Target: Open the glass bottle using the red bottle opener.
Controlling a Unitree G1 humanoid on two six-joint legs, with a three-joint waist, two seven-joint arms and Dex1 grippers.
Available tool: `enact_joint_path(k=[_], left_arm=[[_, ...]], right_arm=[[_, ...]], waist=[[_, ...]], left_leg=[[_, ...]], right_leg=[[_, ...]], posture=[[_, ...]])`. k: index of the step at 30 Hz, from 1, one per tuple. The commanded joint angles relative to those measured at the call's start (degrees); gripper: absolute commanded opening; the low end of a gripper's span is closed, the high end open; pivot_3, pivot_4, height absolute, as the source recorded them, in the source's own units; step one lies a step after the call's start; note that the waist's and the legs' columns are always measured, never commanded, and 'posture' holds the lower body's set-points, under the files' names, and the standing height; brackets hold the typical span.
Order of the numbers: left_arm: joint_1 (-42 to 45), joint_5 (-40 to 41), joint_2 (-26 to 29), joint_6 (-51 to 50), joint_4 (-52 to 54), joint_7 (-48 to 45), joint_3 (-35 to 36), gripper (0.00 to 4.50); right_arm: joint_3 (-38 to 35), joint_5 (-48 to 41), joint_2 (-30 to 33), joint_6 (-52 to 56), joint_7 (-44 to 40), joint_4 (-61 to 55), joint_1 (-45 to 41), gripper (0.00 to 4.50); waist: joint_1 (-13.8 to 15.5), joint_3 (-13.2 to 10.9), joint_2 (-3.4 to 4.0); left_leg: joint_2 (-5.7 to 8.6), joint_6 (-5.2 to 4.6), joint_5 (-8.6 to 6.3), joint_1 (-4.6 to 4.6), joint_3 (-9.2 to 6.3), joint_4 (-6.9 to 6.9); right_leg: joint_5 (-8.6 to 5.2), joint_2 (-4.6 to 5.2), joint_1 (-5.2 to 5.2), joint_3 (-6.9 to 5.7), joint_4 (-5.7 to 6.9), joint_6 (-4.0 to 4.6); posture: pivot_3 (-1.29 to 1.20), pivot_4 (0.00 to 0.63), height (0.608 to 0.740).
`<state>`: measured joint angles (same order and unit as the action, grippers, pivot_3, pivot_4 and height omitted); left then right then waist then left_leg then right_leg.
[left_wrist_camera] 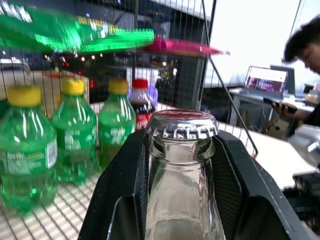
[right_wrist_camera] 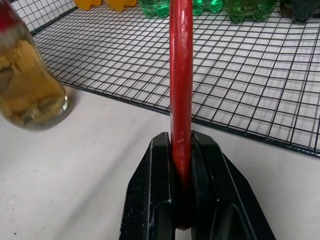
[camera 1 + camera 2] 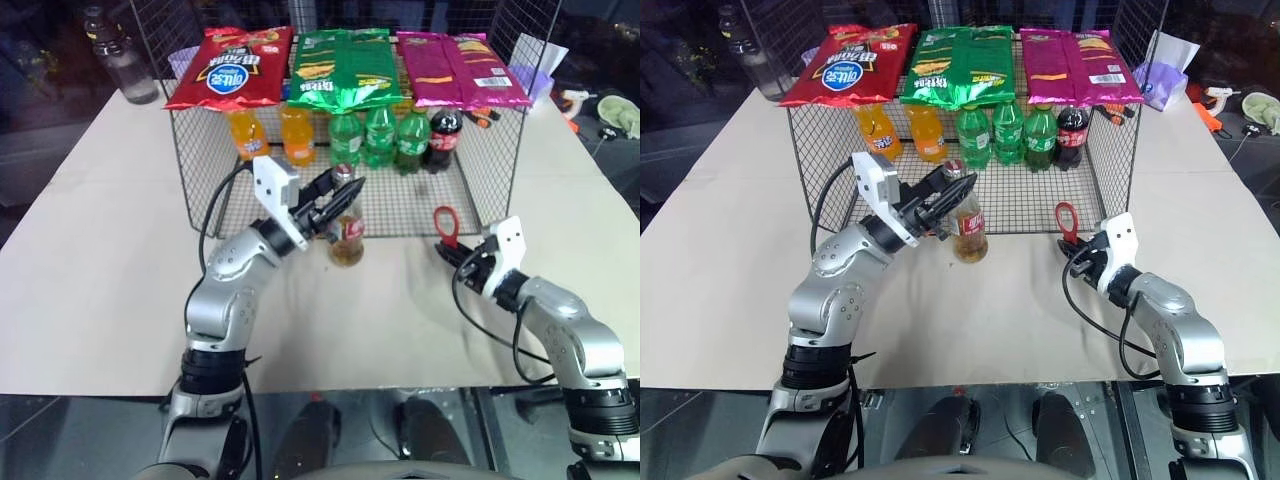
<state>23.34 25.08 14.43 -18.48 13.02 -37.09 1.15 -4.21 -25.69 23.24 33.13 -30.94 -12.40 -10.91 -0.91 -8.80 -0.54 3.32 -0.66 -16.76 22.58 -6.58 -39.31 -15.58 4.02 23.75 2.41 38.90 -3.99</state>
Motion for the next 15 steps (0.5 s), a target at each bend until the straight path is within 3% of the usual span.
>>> enact_joint_path(k=[1,14,15], left_arm=[[-0.9,0.9,0.1,1.6,3.4,-0.6,-0.6,1.55],[-4.2,-1.1,1.7,5.0,3.2,-1.1,-1.9,1.55],[-4.2,-1.3,1.8,5.2,3.1,-1.0,-1.9,1.88]], right_arm=[[0.0,-0.1,-0.2,-1.3,-0.6,-0.9,-0.2,0.0],[0.2,0.1,0.2,-1.3,-1.2,-0.2,-1.3,0.0],[0.2,0.1,0.1,-1.3,-1.2,-0.1,-1.4,0.0]], waist=[[0.0,0.0,0.01],[0.1,0.0,0.04],[0.1,0.0,0.04]], left_leg=[[0.0,0.0,0.0,0.0,0.0,0.0],[0.0,0.0,0.0,-0.07,0.02,0.01],[0.0,0.0,0.0,-0.07,0.03,0.01]], right_leg=[[0.0,0.0,0.0,0.0,-0.01,0.0],[0.0,0.0,-0.05,0.02,-0.01,0.0],[0.0,0.0,-0.05,0.02,-0.01,0.0]], posture=[[0.0,0.15,0.74],[0.0,0.15,0.74],[0.0,0.15,0.74]])
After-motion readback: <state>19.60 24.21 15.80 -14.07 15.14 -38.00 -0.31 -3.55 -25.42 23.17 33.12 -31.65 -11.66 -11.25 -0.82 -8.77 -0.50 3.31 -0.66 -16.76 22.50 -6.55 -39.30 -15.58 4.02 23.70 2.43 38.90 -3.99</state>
